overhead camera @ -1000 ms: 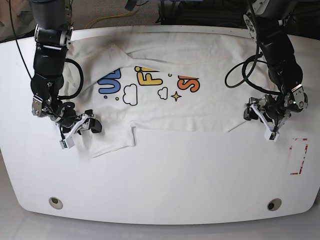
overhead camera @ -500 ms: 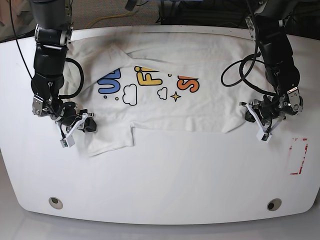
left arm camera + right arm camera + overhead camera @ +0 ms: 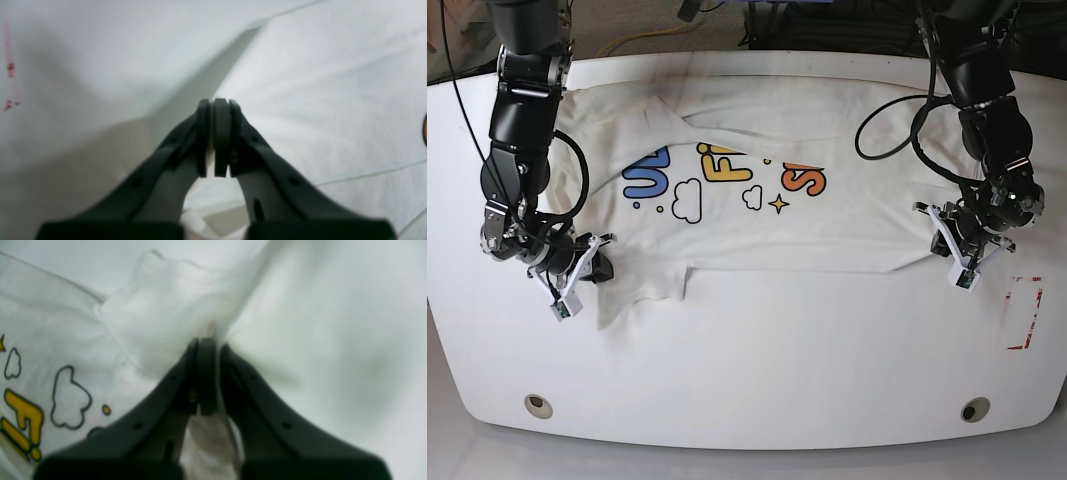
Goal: Fold the T-shirt properly
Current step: 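Lift the pinched edge with both grippers and fold it over the print, then release and press the folded strip flat with both grippers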
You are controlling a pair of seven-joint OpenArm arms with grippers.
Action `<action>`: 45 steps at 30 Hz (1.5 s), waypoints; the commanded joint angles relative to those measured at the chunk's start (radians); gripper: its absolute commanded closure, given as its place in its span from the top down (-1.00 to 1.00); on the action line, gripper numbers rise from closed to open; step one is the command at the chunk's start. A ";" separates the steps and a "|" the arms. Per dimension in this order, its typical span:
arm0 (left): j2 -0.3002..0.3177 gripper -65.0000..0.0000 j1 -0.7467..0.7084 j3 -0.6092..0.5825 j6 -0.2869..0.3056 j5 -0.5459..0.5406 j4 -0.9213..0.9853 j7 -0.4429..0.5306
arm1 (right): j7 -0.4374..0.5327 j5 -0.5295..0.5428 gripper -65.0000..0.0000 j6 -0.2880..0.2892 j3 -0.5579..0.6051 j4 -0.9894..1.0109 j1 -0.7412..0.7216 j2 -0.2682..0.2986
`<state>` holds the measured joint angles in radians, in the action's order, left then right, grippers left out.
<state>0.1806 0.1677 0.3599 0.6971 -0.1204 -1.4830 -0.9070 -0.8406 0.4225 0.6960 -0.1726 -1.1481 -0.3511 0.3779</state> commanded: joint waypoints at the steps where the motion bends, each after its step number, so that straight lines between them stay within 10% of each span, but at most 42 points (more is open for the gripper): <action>1: 0.012 -1.00 -0.001 0.001 0.001 -0.011 -0.061 0.013 | -0.012 0.017 -1.00 0.002 -0.006 -0.099 -0.006 0.031; 17: 0.047 -1.00 -0.211 0.001 0.001 -0.014 -0.310 0.013 | -0.289 0.020 -1.00 0.002 -0.233 -0.597 0.264 -0.006; 34: 0.069 -0.99 -0.448 0.003 0.001 -0.009 -0.443 0.012 | -0.320 0.022 -0.98 0.002 -0.353 -0.817 0.605 -0.087; 40: 0.102 -0.94 -0.504 -0.005 0.001 -0.009 -0.443 0.012 | -0.314 0.022 -0.17 0.002 -0.362 -0.815 0.671 -0.093; 45: 0.104 -0.09 -0.506 -0.005 0.001 -0.011 -0.442 0.010 | -0.316 0.023 0.20 0.002 -0.407 -0.832 0.680 -0.121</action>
<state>0.2718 -0.3435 0.3511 0.7040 -0.1242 -1.9057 -0.9161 -1.1748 0.4335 0.7002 -0.5575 -1.9461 0.3321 0.2405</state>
